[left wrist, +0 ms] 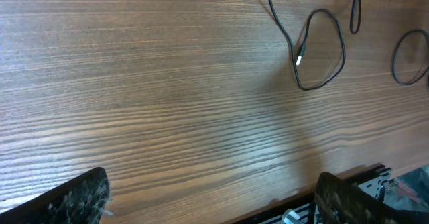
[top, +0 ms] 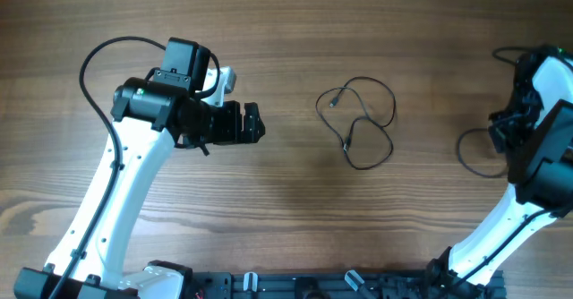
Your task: Untangle cables
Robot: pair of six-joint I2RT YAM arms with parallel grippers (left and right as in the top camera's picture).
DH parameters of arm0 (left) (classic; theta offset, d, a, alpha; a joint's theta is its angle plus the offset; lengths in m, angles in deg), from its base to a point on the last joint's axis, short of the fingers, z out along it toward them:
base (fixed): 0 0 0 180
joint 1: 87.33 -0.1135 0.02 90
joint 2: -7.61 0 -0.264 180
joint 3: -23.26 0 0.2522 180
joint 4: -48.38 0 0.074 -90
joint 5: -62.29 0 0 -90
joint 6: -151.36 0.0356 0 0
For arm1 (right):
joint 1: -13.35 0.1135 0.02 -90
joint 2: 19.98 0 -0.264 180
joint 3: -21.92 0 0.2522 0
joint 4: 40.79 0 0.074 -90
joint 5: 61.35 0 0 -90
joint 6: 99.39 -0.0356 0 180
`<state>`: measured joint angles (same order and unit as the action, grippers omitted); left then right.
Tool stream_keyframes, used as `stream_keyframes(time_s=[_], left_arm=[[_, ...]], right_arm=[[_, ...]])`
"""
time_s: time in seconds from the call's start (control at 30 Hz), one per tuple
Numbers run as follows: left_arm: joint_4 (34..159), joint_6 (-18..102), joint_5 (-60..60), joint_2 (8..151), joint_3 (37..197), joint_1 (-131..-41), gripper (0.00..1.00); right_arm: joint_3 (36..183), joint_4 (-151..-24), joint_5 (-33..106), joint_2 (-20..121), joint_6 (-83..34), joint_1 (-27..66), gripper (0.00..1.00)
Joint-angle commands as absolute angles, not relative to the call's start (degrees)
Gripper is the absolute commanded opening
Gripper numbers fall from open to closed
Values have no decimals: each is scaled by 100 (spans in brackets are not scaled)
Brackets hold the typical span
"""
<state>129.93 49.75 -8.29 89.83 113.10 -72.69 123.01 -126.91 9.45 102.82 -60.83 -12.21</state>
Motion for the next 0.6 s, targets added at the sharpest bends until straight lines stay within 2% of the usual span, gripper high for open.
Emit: stream_keyframes(time_s=[0.0,0.17,0.2,0.27,0.57], left_arm=[[12991,5069,-779,8904,11310,-7254,100],[12993,5069,-781,8904,11310,-7254,100],[12993,5069,-781,8904,11310,-7254,100],[12997,5069,-781,8904,11310,-7254,100],[13054,5069,-779,8904,11310,-7254,100]], right_arm=[[11848,-12271,941,10346,-6053,-1273,31],[11392,-11556,939,10346,-6044,-1293,31],[11339,-11482,939,10346,-6053,-1295,38],[11278,-11386,941,10346,-6062,-1319,43],[11278,-10730,963,10346,-6037,-2235,45]])
